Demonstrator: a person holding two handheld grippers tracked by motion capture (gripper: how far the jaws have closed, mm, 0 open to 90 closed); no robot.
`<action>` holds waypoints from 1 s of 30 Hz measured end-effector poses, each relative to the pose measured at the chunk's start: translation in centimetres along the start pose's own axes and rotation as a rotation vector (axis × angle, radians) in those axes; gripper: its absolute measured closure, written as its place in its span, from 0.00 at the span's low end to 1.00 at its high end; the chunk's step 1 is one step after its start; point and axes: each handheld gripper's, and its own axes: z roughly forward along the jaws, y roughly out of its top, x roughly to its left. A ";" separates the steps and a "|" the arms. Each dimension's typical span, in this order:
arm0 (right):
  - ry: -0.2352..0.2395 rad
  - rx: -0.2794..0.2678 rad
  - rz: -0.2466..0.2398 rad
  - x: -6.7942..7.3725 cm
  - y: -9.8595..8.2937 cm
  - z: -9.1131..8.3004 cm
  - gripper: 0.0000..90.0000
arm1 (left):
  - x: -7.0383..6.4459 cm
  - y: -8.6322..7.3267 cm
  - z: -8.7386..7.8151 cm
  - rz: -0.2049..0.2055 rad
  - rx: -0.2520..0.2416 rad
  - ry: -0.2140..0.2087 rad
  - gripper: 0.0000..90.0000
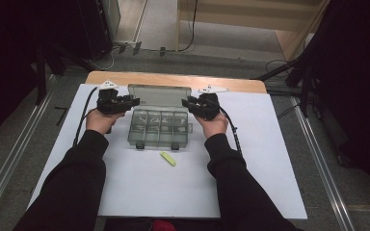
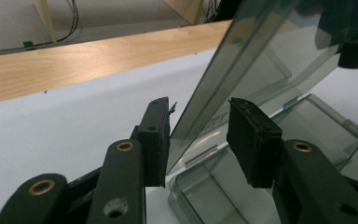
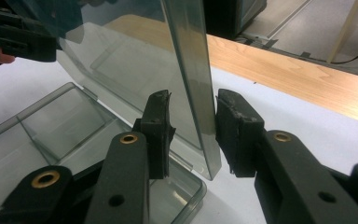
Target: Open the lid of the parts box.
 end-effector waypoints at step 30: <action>-0.053 -0.008 0.060 -0.7 -1.0 2.1 0.77 | 0.3 -0.7 2.2 0.031 -0.011 0.065 0.71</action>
